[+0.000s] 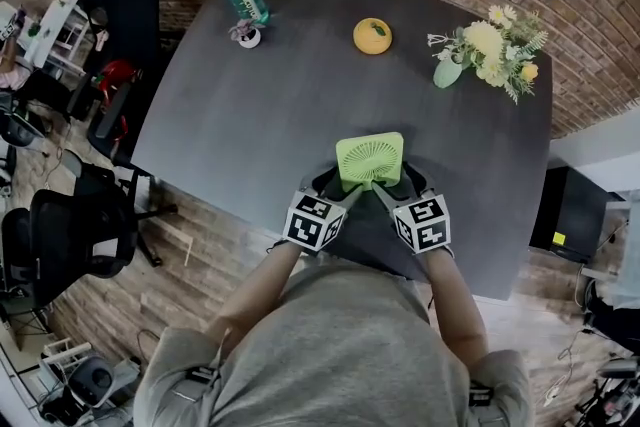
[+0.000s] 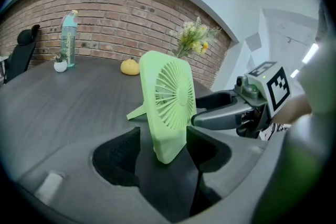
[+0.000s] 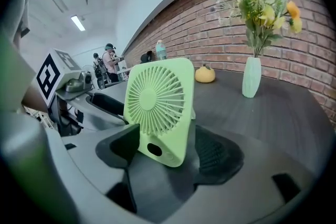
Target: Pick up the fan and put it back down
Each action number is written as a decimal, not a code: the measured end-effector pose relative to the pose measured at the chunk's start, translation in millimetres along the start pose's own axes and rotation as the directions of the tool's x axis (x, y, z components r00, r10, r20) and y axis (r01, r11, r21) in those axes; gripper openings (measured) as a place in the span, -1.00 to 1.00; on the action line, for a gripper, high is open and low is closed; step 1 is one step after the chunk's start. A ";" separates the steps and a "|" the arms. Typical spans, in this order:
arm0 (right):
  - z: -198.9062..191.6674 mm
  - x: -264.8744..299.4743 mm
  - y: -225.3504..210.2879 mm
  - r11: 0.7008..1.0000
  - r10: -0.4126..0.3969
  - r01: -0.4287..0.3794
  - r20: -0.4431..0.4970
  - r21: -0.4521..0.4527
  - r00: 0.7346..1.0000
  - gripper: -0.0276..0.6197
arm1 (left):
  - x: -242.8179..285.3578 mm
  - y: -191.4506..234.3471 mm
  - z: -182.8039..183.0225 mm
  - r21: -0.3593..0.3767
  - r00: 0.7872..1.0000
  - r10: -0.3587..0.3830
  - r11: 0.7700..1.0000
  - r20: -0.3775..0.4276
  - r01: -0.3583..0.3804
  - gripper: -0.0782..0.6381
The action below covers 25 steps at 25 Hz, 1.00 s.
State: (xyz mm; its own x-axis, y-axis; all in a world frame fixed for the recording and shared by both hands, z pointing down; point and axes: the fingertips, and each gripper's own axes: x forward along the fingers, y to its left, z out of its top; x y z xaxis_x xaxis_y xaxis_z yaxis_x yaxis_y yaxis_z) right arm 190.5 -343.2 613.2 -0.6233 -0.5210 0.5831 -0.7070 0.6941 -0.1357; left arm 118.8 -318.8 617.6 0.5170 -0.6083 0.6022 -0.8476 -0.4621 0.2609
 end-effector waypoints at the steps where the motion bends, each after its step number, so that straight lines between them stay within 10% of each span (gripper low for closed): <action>1: -1.1 1.9 -0.6 1.000 0.005 -0.005 -0.005 -0.004 1.000 0.06 | 2.0 0.8 -0.3 0.001 1.000 0.001 1.000 -0.004 -0.001 -0.05; 25: -8.3 18.6 2.4 0.995 0.095 -0.095 -0.029 -0.006 0.995 0.00 | 23.2 -3.9 -6.5 0.013 0.999 -0.015 1.000 -0.049 0.016 -0.18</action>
State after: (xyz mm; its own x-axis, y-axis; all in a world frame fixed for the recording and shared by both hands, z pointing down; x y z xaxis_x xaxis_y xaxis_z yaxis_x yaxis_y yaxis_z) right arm 180.0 -347.0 630.3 -0.6778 -0.4378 0.5907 -0.6424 0.7435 -0.1860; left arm 133.3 -326.9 635.4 0.5234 -0.5686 0.6347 -0.8376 -0.4802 0.2605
